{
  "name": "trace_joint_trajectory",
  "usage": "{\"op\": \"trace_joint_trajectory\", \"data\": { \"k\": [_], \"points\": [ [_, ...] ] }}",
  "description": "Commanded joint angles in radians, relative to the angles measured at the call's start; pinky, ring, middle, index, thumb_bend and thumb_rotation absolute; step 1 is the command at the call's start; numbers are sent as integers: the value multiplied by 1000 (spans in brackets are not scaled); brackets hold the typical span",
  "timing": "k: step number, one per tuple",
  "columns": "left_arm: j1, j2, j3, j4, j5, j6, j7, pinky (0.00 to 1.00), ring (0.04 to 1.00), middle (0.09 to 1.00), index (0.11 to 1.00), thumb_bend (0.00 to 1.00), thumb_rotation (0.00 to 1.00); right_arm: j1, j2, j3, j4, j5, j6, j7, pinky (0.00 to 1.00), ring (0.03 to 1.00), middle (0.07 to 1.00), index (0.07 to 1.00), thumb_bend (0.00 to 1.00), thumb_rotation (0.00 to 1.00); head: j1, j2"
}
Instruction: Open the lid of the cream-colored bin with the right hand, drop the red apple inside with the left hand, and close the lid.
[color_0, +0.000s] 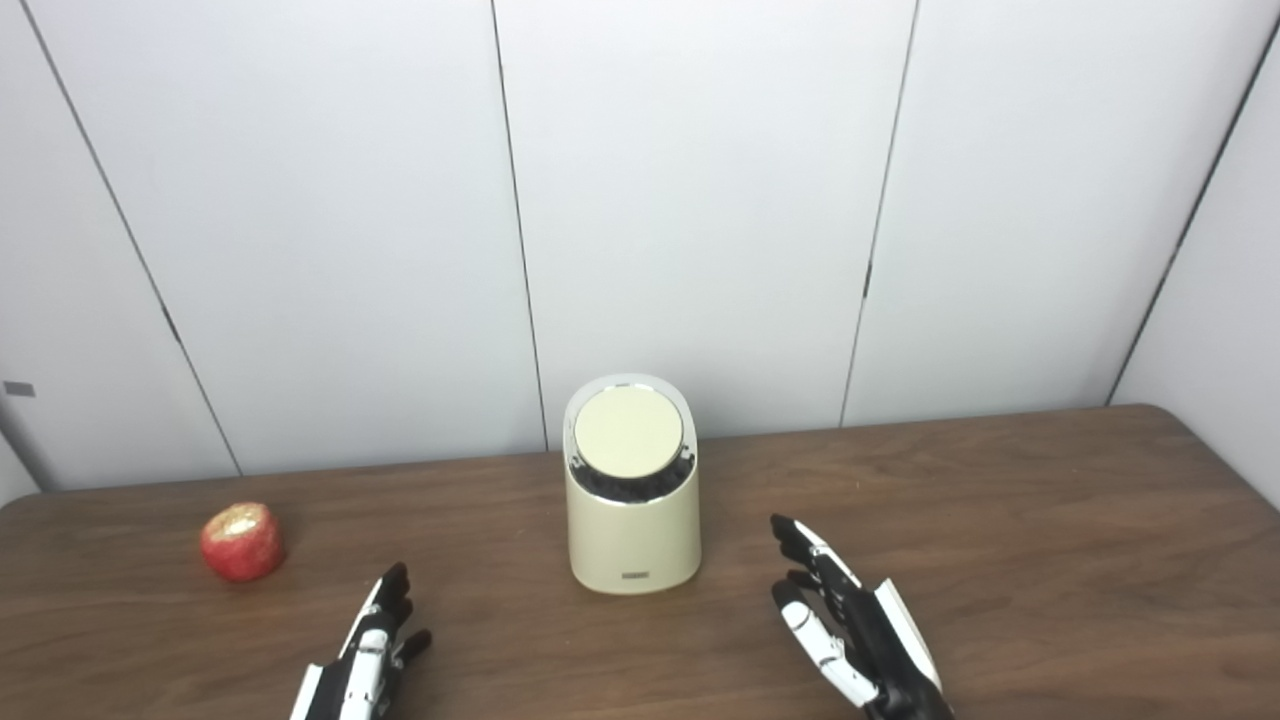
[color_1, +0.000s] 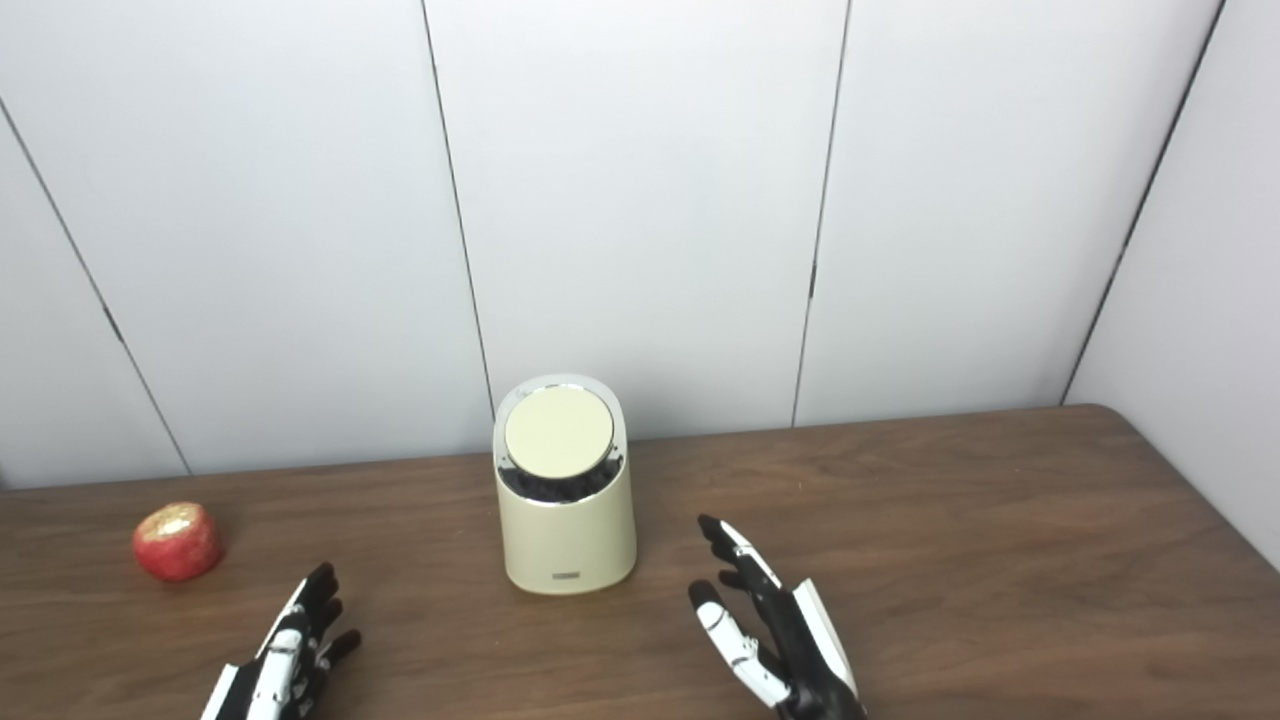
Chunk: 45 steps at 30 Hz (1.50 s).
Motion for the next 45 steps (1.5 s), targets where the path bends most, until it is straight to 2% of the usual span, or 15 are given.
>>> {"op": "trace_joint_trajectory", "data": {
  "k": [1,35,38,40,43,45],
  "points": [
    [-20,5,0,-7,-9,-7,-2,1000,1000,1000,1000,190,1000,20,7,3,20,-8,-13,-10,841,902,906,889,151,796,-1,0],
    [-23,3,-5,5,-9,-20,2,994,999,1000,1000,206,976,16,4,-3,33,4,-16,-7,850,908,910,897,160,812,3,-6],
    [-27,-4,-8,11,-6,-18,8,997,1000,1000,1000,208,975,15,6,-14,22,4,-4,-16,851,907,909,897,210,858,11,-8],
    [-31,-7,-7,19,-8,-23,9,992,996,998,1000,196,974,8,12,-24,-2,-11,17,-29,837,897,903,890,298,895,11,-9],
    [-35,-8,-6,29,1,-30,15,979,991,994,997,202,972,-24,18,-36,-68,-49,68,-41,807,881,904,893,415,890,13,-12],
    [-35,-9,-6,36,6,-39,17,971,987,992,997,207,957,-59,19,-41,-95,-80,101,-50,798,873,902,892,429,868,13,-15]
  ]
}}
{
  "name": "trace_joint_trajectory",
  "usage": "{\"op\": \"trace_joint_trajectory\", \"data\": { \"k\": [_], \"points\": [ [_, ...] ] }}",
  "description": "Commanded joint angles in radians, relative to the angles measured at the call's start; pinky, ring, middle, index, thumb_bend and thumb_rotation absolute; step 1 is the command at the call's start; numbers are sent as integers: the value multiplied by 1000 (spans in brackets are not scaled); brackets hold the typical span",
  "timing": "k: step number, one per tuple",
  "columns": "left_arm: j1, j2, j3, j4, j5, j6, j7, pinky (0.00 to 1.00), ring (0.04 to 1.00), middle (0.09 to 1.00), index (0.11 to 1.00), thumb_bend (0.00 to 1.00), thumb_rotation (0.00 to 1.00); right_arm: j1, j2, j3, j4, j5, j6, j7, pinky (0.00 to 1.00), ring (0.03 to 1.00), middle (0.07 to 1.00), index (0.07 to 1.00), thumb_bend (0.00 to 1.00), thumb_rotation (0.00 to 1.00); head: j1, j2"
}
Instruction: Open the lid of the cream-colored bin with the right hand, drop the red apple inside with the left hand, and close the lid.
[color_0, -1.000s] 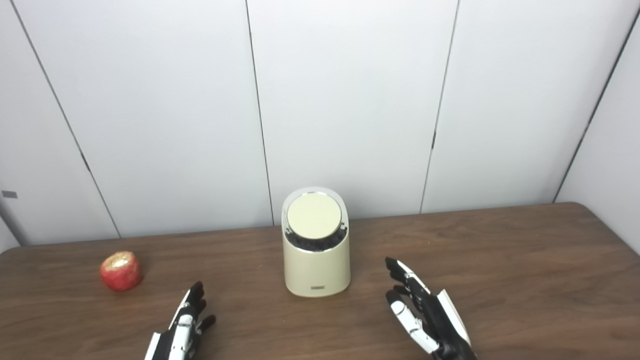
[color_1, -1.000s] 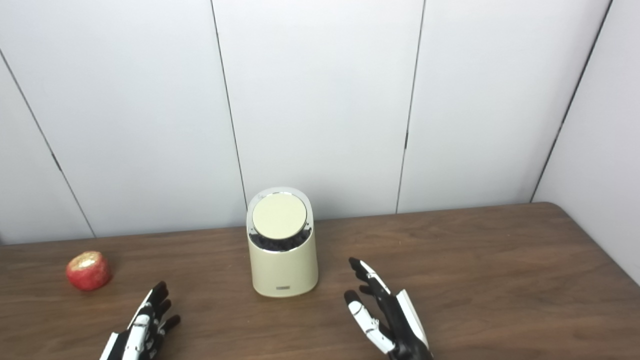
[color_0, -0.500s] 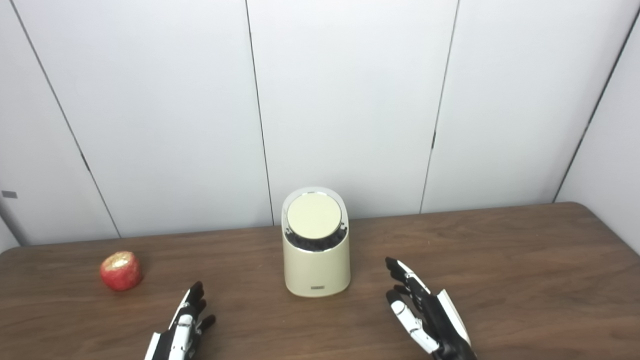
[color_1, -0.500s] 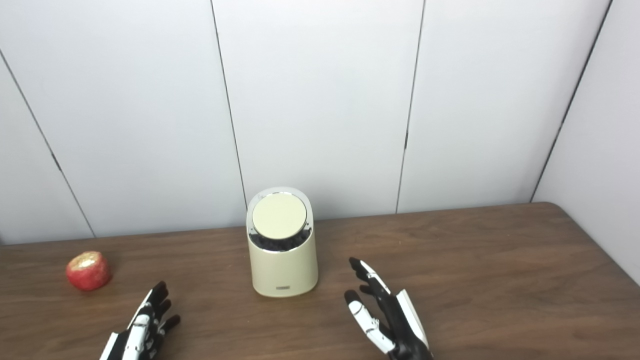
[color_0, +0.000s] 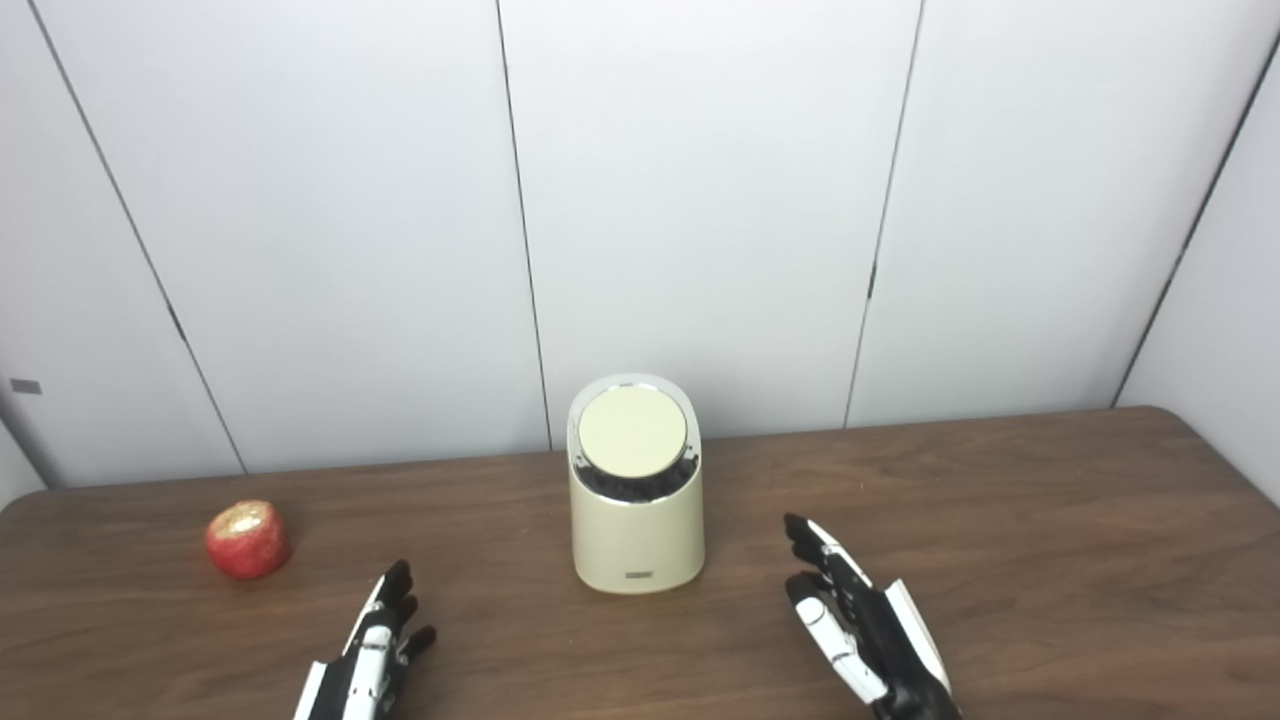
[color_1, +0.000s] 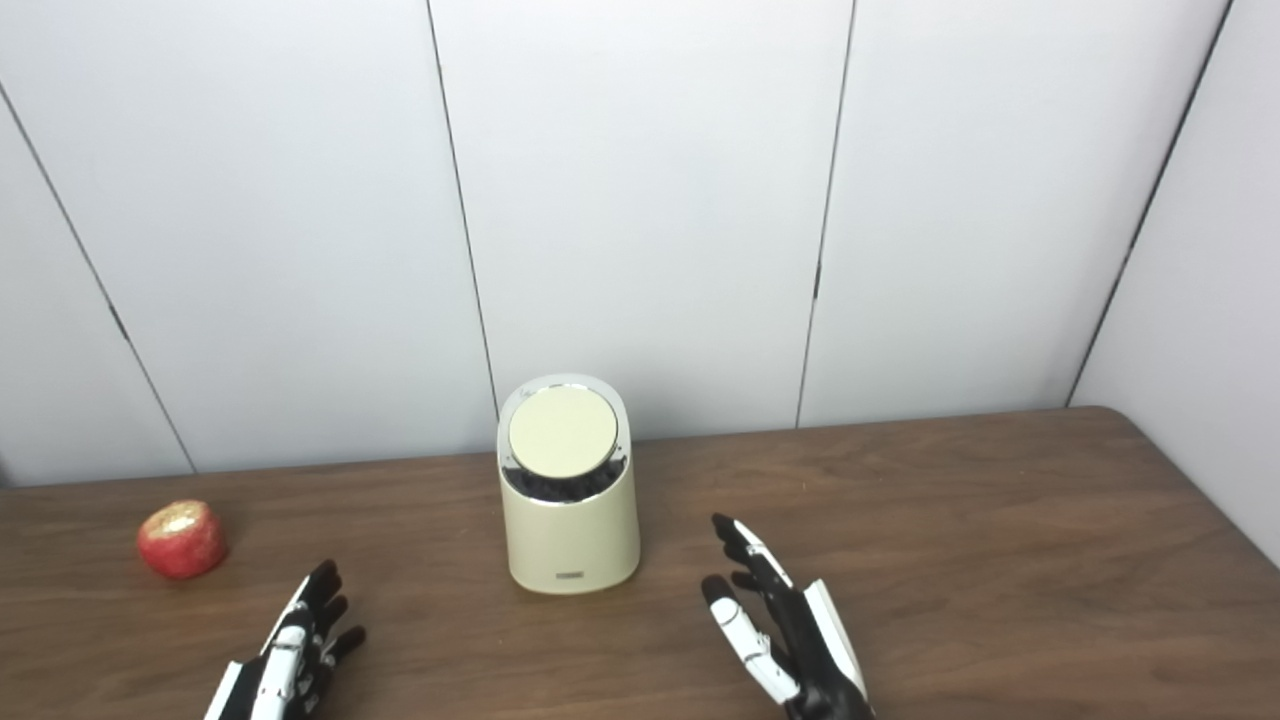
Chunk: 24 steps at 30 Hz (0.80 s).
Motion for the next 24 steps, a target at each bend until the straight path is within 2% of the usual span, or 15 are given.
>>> {"op": "trace_joint_trajectory", "data": {
  "k": [1,5,9,13,18,22,24],
  "points": [
    [-19,-2,-3,4,11,-10,9,968,985,991,997,206,953,-69,4,-11,-61,-31,10,-25,803,872,898,892,450,851,-1,0],
    [-18,-3,-3,4,8,-12,8,971,989,996,1000,209,950,-177,4,-33,-30,-49,32,-51,810,875,892,882,537,765,2,0],
    [-16,-8,-1,1,0,-6,7,980,993,998,1000,196,951,-251,4,-43,7,-63,53,-68,719,808,873,880,613,732,2,0],
    [-15,-7,-3,2,9,-11,5,979,994,999,1000,201,951,-315,11,-37,-2,-111,130,-76,738,831,871,867,686,721,3,0],
    [-14,-8,-5,1,5,-16,2,980,995,1000,1000,205,953,-387,27,-43,8,-105,155,-90,743,834,868,856,787,605,7,0],
    [-11,-10,-7,0,7,-15,1,984,995,1000,1000,203,947,-441,35,-32,17,-115,195,-82,728,828,875,870,827,565,12,-1],
    [-10,-10,-10,-3,12,-12,2,988,997,1000,1000,204,947,-460,35,-21,19,-124,230,-70,799,880,914,883,871,518,13,0]
  ]
}}
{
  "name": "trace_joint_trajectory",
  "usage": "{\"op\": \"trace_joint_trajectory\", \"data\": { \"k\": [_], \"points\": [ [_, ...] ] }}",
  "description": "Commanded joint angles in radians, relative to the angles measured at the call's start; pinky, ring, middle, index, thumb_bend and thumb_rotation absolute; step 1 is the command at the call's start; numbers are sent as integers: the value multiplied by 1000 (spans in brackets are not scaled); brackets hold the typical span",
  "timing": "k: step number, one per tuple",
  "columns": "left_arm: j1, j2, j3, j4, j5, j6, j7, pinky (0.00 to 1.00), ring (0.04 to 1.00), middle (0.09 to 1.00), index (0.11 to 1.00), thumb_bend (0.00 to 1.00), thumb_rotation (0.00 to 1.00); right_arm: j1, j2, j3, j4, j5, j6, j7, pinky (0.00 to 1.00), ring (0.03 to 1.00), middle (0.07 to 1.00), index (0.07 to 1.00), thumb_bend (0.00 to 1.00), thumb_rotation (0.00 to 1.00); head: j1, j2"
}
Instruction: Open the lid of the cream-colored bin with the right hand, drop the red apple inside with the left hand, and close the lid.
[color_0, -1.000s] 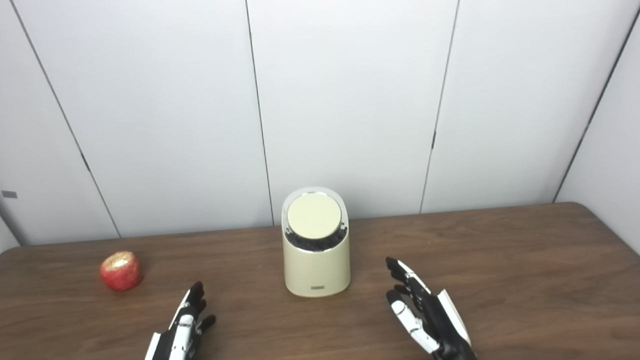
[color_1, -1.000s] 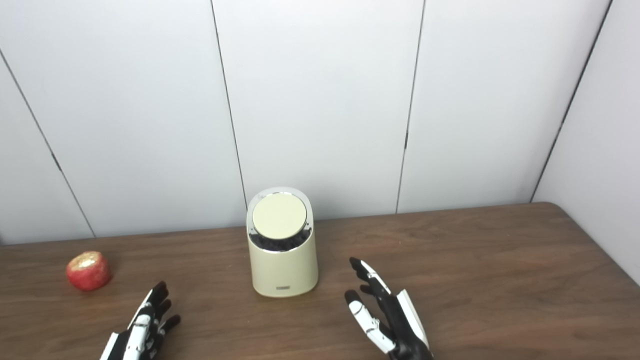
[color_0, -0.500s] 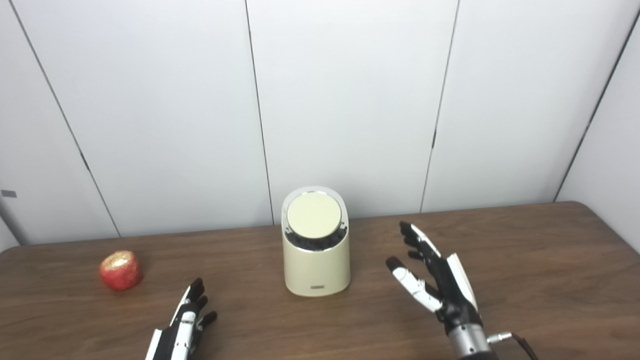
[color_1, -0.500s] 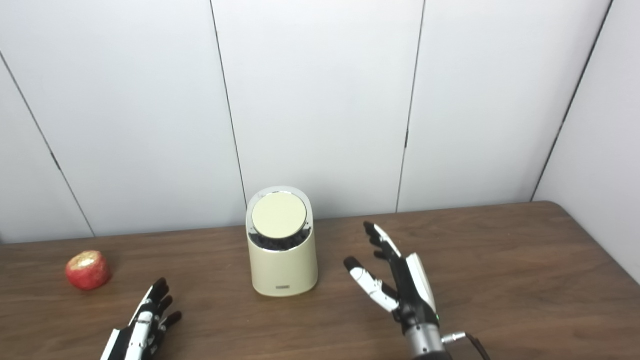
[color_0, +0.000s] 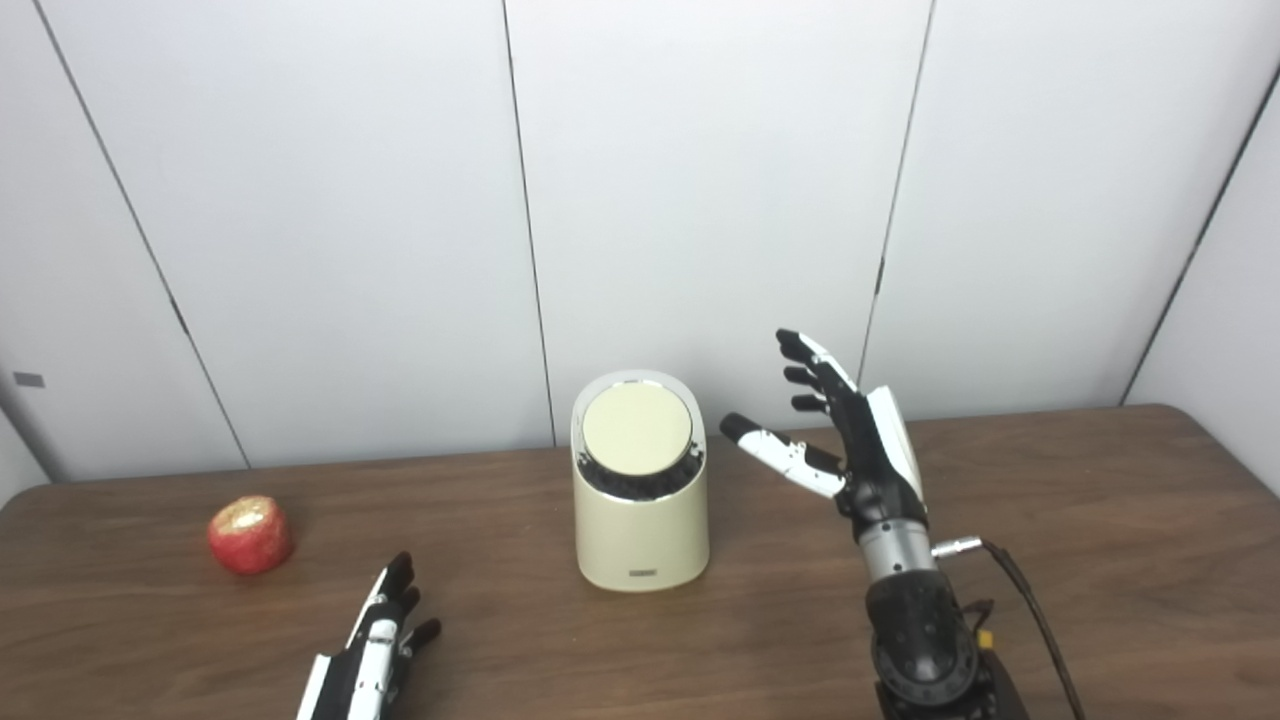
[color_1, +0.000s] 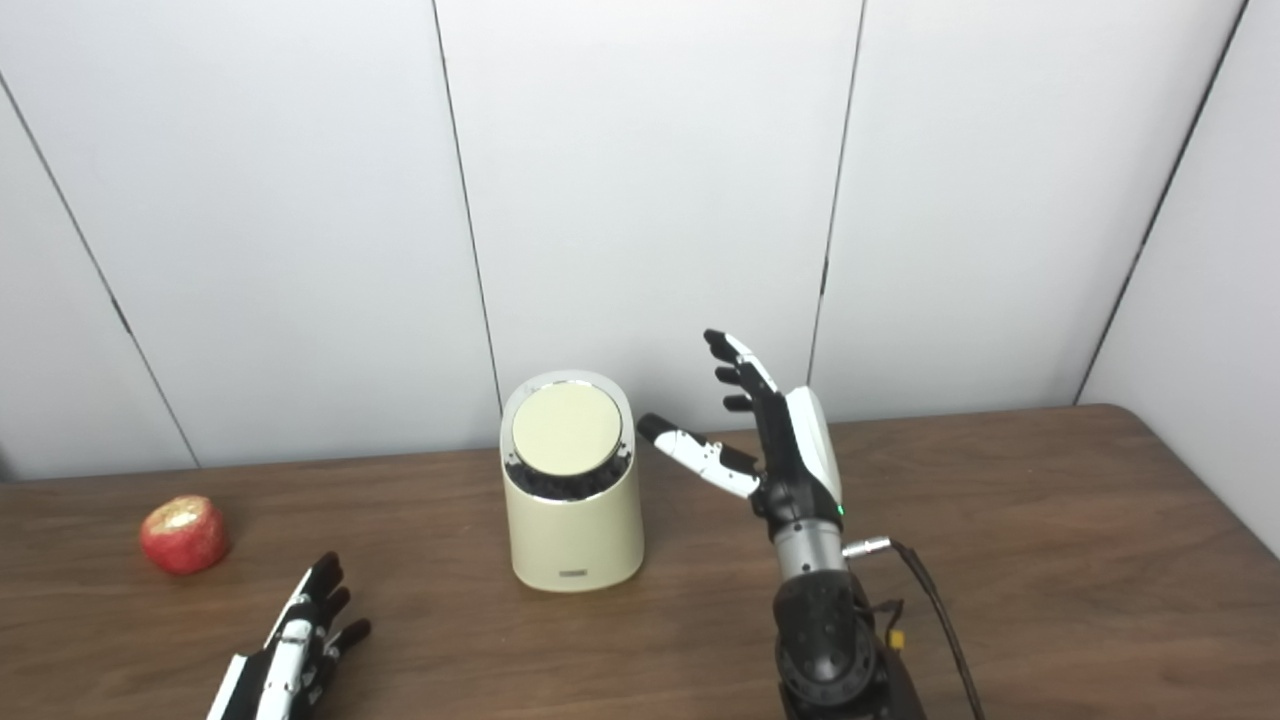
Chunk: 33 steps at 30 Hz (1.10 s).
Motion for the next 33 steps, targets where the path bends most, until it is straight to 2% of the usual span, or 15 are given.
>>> {"op": "trace_joint_trajectory", "data": {
  "k": [1,4,5,6,8,11,14,19,27,31,33],
  "points": [
    [-4,0,-6,-8,6,0,2,989,997,1000,1000,205,948,-57,6,17,-13,-21,33,10,811,890,923,884,879,514,0,1],
    [-2,-5,-9,-15,12,10,9,988,992,1000,1000,218,948,-86,8,42,-6,-49,84,16,739,863,933,886,912,484,3,1],
    [-1,-7,-10,-16,14,10,11,988,994,1000,1000,215,946,-95,10,47,5,-52,83,10,623,748,889,885,916,449,5,1],
    [0,-9,-10,-16,15,9,12,984,994,999,1000,213,944,-100,11,51,13,-52,80,5,552,682,866,890,913,434,5,1],
    [1,-10,-11,-16,14,9,11,989,998,1000,1000,212,941,-118,10,69,29,-73,104,10,501,636,847,900,901,428,6,1],
    [2,-13,-14,-16,14,8,11,997,1000,1000,1000,229,936,-134,4,92,38,-104,144,21,643,766,866,911,886,469,7,2],
    [2,-16,-17,-18,12,6,11,998,1000,1000,1000,224,931,-148,1,111,52,-125,153,16,716,836,897,901,876,481,7,3],
    [3,-22,-21,-19,14,11,19,990,1000,1000,1000,220,927,-173,0,133,92,-153,152,1,697,831,905,899,884,425,10,1],
    [4,-32,-28,-21,18,9,27,1000,1000,1000,1000,231,912,-207,-5,162,165,-207,168,-10,725,868,916,904,909,363,16,2],
    [4,-33,-31,-21,20,6,29,1000,1000,1000,1000,223,915,-208,-12,168,183,-217,162,-14,696,854,905,902,929,306,14,4],
    [3,-34,-31,-21,20,4,30,995,1000,1000,1000,216,919,-208,-20,177,191,-227,163,-12,711,871,911,911,945,275,15,4]
  ]
}}
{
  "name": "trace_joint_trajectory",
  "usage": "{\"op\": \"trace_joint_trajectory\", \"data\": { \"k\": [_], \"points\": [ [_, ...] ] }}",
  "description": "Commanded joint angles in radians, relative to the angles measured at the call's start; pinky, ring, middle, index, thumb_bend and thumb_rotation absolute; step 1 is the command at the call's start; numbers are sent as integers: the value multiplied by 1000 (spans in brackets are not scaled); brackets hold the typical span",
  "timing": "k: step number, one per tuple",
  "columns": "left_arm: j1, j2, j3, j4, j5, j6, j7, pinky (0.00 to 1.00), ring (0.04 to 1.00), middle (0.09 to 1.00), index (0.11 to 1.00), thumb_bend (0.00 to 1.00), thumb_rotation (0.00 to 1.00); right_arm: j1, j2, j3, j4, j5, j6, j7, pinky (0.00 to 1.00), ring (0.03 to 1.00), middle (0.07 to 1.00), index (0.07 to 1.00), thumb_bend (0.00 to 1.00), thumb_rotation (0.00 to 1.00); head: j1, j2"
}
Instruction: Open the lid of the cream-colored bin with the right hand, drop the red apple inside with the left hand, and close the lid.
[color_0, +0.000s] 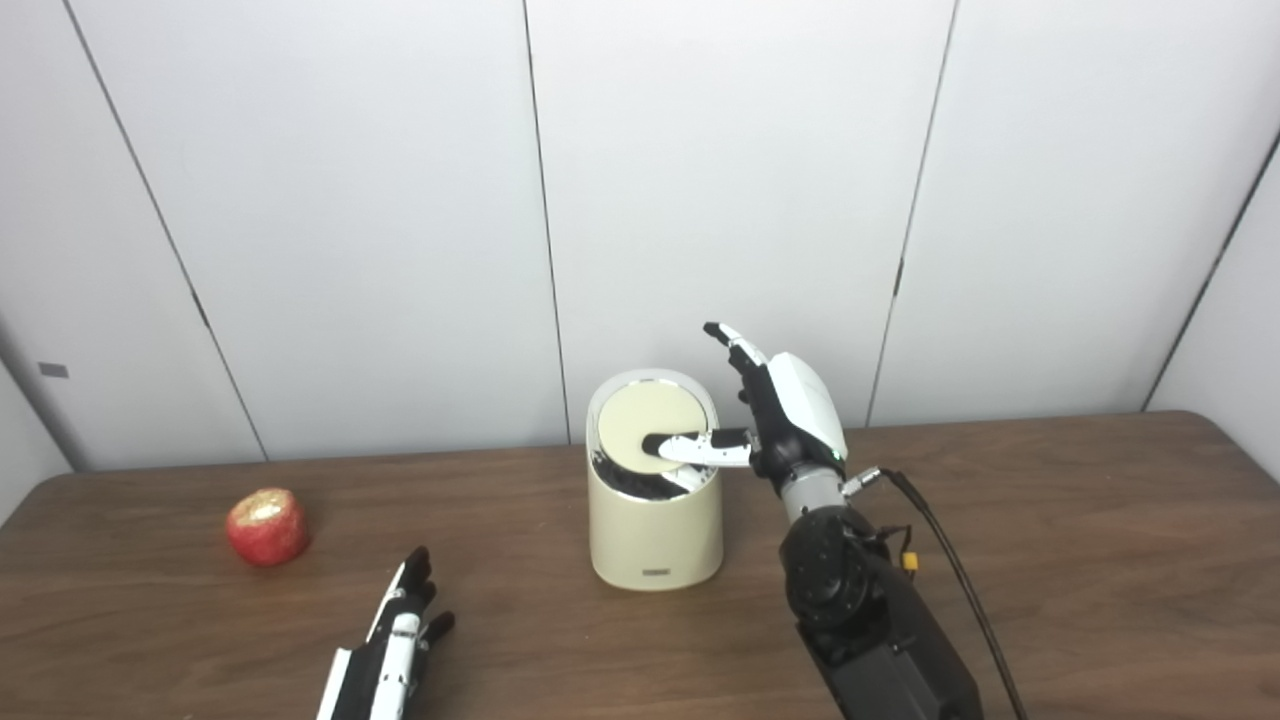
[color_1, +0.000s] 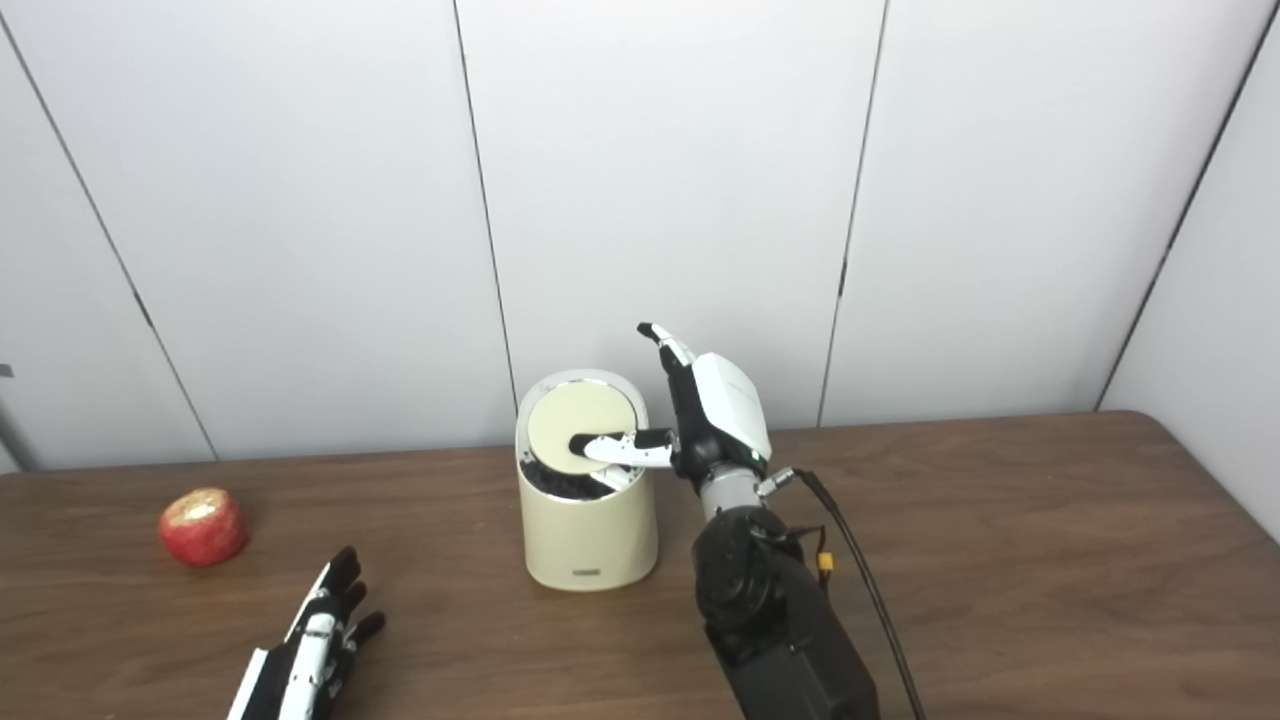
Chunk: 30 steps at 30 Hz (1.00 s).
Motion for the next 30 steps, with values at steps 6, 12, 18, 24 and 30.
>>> {"op": "trace_joint_trajectory", "data": {
  "k": [6,12,18,24,30],
  "points": [
    [1,-2,-15,-17,13,2,-1,1000,1000,1000,1000,228,914,-53,-43,30,30,-50,-25,-25,796,921,947,947,954,198,-3,4],
    [1,1,-17,-21,11,6,-2,1000,1000,1000,1000,238,912,-49,-58,48,32,-73,-19,-34,814,921,952,945,927,111,-4,10],
    [0,1,-19,-21,13,8,0,1000,1000,1000,1000,247,904,-41,-70,66,24,-86,-20,-27,827,937,970,956,908,29,-3,11],
    [1,2,-19,-23,11,8,0,1000,1000,1000,1000,240,901,-34,-79,76,25,-83,-28,-27,829,949,983,966,872,7,-3,11],
    [-3,2,-19,-15,13,1,0,1000,1000,1000,1000,243,897,-32,-75,69,2,-66,-21,-12,827,945,978,968,852,26,-6,8]
  ]
}}
